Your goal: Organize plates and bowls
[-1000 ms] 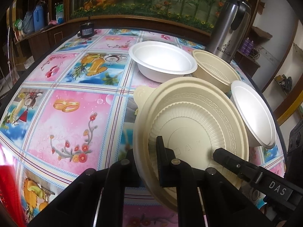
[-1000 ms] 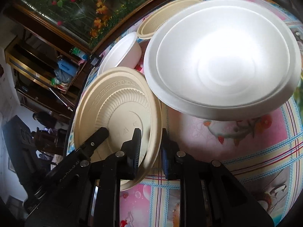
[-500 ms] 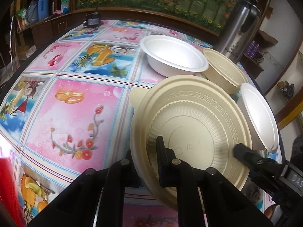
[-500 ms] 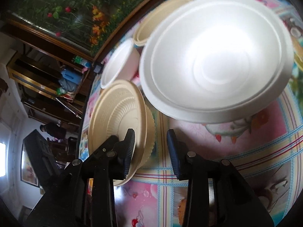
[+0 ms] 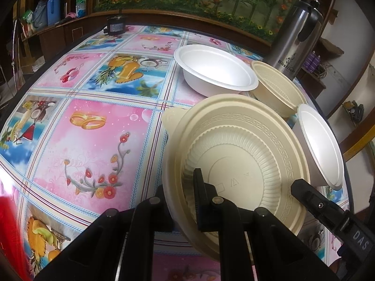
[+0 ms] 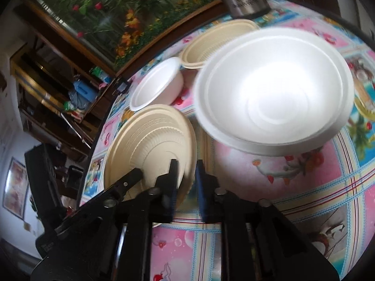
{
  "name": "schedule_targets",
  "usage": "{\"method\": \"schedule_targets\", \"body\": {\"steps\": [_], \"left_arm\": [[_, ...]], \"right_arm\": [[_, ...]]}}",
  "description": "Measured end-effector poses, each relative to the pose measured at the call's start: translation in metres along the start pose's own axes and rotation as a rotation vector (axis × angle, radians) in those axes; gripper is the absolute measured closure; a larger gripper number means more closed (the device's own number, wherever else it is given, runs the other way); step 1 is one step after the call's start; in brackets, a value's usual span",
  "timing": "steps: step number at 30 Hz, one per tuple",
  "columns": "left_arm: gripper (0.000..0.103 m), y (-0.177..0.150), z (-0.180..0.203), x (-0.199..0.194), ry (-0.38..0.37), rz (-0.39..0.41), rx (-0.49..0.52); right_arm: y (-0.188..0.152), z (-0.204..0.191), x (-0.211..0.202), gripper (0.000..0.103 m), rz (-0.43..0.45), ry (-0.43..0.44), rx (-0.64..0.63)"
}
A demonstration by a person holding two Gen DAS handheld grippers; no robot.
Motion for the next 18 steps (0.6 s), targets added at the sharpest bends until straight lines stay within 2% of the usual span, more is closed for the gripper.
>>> {"method": "schedule_targets", "body": {"steps": [9, 18], "left_arm": [[0.093, 0.0, -0.001, -0.001, -0.006, -0.005, -0.008], [0.093, -0.002, 0.005, -0.018, 0.021, 0.038, 0.03]], "right_arm": [[0.002, -0.001, 0.0, 0.09, 0.013, -0.004, -0.018], [-0.004, -0.002, -0.008, 0.091, 0.021, 0.005, -0.017]]}}
Point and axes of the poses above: each gripper's, at about its wrist camera, not at the fingertips, and x roughly the way its jaws point, z to its right, y to its top, the point moved 5 cm from there along x, roughly the way its jaws point, and after that the axes turned 8 degrees about -y, right-handed, at the moved point
